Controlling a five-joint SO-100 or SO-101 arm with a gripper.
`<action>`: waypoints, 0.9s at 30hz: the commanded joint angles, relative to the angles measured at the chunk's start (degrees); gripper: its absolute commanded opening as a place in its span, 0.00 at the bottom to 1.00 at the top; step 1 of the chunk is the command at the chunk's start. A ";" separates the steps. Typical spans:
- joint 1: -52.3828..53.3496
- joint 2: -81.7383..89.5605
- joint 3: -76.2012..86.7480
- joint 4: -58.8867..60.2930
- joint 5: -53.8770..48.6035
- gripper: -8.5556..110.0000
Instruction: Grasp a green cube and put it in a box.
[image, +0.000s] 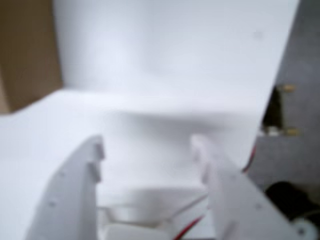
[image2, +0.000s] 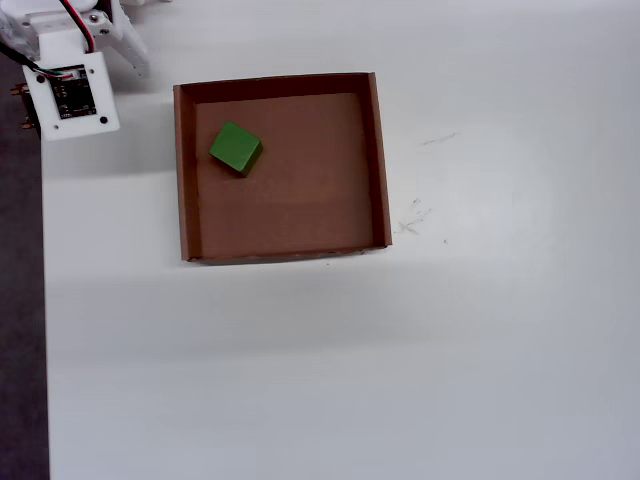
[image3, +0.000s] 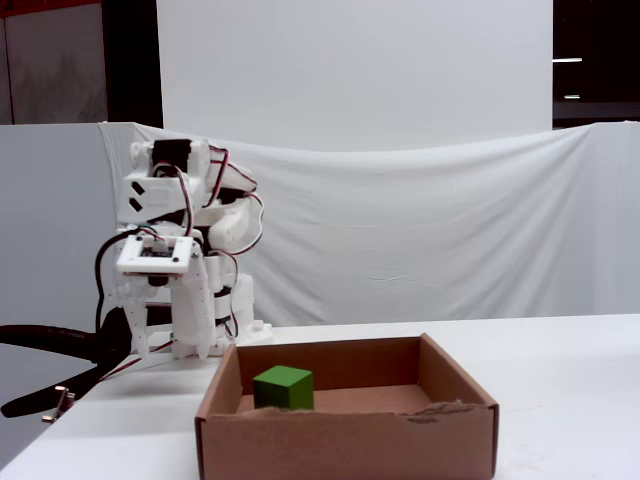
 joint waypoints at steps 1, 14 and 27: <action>0.88 2.29 -0.26 1.41 1.14 0.28; 3.96 11.07 10.55 -0.26 2.20 0.28; 5.19 16.79 10.63 2.99 6.77 0.29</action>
